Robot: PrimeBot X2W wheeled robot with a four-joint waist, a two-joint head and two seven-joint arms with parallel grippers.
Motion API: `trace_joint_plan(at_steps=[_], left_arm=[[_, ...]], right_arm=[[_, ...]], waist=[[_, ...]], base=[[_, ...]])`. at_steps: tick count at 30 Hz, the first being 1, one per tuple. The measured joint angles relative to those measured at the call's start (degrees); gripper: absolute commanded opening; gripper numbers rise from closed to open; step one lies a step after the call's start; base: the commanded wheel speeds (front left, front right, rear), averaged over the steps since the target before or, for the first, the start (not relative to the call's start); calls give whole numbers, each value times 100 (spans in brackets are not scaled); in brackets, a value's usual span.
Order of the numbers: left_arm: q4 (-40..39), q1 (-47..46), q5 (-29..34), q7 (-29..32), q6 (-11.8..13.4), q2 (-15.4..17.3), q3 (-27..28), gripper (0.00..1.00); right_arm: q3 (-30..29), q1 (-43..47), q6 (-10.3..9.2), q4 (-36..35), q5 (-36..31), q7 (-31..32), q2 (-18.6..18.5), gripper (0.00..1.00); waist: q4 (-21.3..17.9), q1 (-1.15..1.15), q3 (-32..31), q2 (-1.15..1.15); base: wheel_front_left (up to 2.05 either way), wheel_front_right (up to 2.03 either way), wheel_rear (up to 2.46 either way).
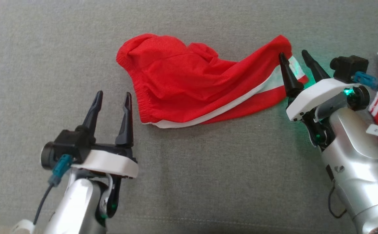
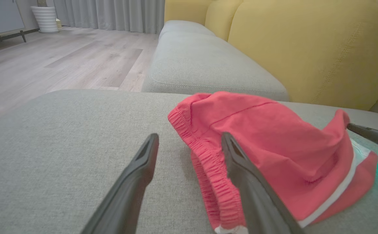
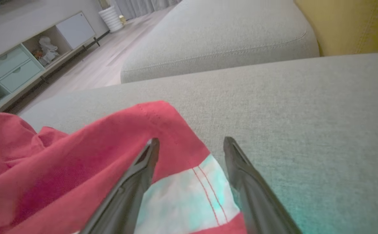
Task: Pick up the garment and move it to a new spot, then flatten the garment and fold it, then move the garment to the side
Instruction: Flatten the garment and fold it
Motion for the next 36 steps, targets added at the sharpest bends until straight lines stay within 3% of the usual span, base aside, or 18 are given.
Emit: trace_joint_plan(at_steps=[9, 15, 26, 36], left_arm=[[-114, 194, 102, -24, -5, 30, 272, 100], [-140, 546, 102, -25, -9, 79, 360, 100], [-143, 977, 102, -24, -14, 203, 415, 100], [-165, 1044, 102, 36, 2, 233, 399, 100]], right_arm=[[-130, 672, 0, -1115, -59, -572, -154, 100], [-801, 1647, 0, -2403, -815, -646, -180, 100], [-1366, 3391, 0, -4334, -1736, 31, 416, 100], [-1610, 4173, 0, -5049, -1970, 475, 694, 100]], waist=[[-268, -1, -299, 0], [-456, -1, -531, 0], [-639, -1, -910, 0], [-696, -1, -971, 0]], base=[[0, 0, 0], [0, 0, 0], [0, 0, 0], [0, 0, 0]])
